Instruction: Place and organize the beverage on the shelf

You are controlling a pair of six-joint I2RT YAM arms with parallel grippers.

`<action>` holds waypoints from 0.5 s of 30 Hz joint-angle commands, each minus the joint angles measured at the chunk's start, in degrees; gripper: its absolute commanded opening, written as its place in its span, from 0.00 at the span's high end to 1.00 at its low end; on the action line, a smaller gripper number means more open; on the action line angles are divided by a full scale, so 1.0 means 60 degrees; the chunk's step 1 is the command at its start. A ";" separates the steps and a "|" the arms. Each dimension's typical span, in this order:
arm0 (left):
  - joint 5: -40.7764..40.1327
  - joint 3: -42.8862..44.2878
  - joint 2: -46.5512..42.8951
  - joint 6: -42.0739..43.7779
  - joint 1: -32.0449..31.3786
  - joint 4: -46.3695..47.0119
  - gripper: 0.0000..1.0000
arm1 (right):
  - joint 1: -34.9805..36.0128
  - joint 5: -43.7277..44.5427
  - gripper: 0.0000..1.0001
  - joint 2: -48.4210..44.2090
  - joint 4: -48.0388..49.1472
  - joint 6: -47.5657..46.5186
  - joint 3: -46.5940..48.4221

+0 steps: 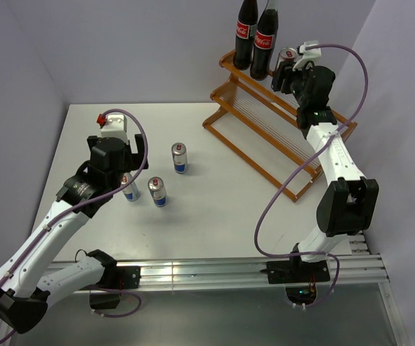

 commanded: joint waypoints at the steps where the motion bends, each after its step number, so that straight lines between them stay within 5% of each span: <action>1: 0.0107 -0.0043 -0.0206 0.0178 0.0025 0.0345 0.01 | -0.0060 0.0225 0.31 -0.0406 0.0732 0.0080 0.0469; 4: 0.0122 -0.0029 -0.0206 0.0178 0.0025 0.0331 0.01 | -0.0060 0.0401 0.00 -0.0509 0.0659 0.0036 0.0484; 15: -0.0083 0.0074 -0.0001 0.0031 0.0025 0.0243 0.01 | -0.0060 0.1338 0.00 -0.1358 -0.0276 0.0387 0.0483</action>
